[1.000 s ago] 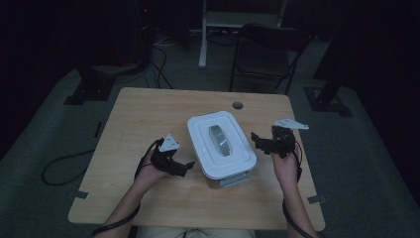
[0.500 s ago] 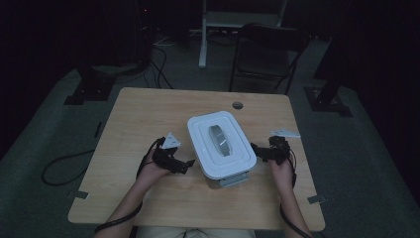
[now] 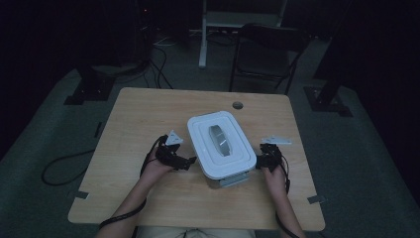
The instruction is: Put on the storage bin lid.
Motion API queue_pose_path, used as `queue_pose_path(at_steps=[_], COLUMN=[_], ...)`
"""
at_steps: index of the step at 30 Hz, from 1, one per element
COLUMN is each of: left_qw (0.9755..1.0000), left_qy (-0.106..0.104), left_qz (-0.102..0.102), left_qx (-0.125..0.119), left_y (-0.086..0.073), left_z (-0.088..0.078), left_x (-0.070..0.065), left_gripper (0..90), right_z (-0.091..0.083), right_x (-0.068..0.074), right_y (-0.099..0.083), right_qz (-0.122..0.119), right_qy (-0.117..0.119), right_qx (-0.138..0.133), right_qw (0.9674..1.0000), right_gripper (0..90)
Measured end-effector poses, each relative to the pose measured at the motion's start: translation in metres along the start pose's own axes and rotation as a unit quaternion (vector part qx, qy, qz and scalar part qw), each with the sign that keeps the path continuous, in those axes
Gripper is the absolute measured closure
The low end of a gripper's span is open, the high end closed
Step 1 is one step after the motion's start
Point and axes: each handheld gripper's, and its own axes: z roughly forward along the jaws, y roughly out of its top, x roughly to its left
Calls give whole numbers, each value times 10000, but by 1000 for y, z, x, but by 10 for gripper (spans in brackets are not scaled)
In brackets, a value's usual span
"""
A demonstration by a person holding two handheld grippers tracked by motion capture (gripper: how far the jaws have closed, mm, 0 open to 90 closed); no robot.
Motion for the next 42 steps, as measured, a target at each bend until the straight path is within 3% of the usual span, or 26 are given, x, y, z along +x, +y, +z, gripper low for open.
queue_pose_path(at_steps=[9,12,18,25,31,38,42], left_qw=[9998,9996,9994,9990,9991,9993,9991], left_qy=[123,207,256,362,399,369,421], left_qz=[102,133,149,151,19,-43,-75], left_qx=[85,120,162,208,132,12,-42], left_y=[4,5,7,8,6,2,1], left_z=[0,-1,-3,-5,-8,-17,-26], left_x=[2,5,12,19,23,25,28], left_gripper=[4,5,4,5,4,4,5], right_z=[-2,-3,-8,-12,-13,-14,-14], right_x=[4,11,27,38,42,37,38], right_y=[-8,-10,-13,-15,-15,-13,-8], right_qz=[177,128,-113,-178,-214,82,-75], right_qy=[262,357,143,274,435,694,506], right_qx=[-11,-46,-106,-78,-108,-389,-414], right_qw=[9995,9993,9998,9994,9988,9968,9978], right_gripper=[182,183,201,205,203,127,127])
